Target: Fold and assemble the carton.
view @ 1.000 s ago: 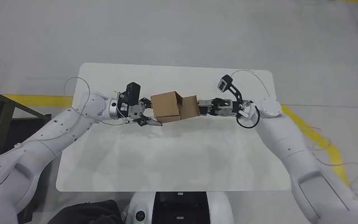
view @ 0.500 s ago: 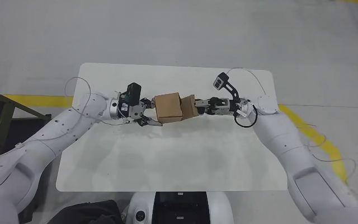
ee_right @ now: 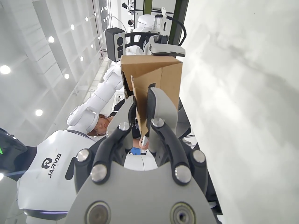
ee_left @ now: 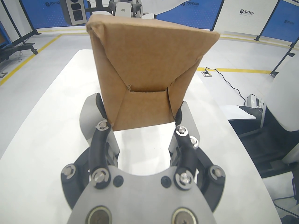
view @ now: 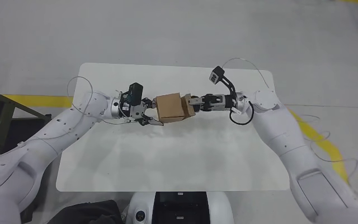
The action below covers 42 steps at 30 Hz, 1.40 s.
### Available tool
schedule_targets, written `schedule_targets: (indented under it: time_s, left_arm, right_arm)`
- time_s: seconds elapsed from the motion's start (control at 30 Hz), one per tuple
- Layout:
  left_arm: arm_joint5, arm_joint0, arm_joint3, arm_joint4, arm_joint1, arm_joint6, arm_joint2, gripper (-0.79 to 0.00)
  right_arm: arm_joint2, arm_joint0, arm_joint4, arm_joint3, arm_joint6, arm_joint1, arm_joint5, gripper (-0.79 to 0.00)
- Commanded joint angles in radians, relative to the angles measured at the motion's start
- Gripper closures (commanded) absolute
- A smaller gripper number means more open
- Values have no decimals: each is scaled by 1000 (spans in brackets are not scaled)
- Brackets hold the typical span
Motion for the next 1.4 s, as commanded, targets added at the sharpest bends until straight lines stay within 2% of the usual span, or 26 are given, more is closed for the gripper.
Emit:
schedule_targets:
  time_s: [0.0, 0.33, 0.7, 0.9, 1.37]
  left_arm:
    - [0, 1, 4, 2, -2, 0, -2, -154]
    - [0, 4, 12, 18, -11, 0, -12, -154]
    - [0, 15, 1, 22, -12, 0, -26, -148]
    - [0, 22, -6, 18, -9, 0, -33, -142]
    - [0, 32, -14, 3, -4, 0, -44, -108]
  right_arm:
    - [8, -10, -15, -31, -8, 4, 9, -80]
    - [32, -41, -58, -115, -35, 15, 49, -71]
    - [42, -45, -89, -105, -57, 15, 64, -43]
    - [54, -58, -73, -111, -41, 16, 58, -95]
    - [60, -59, -65, -95, -22, 12, 52, -148]
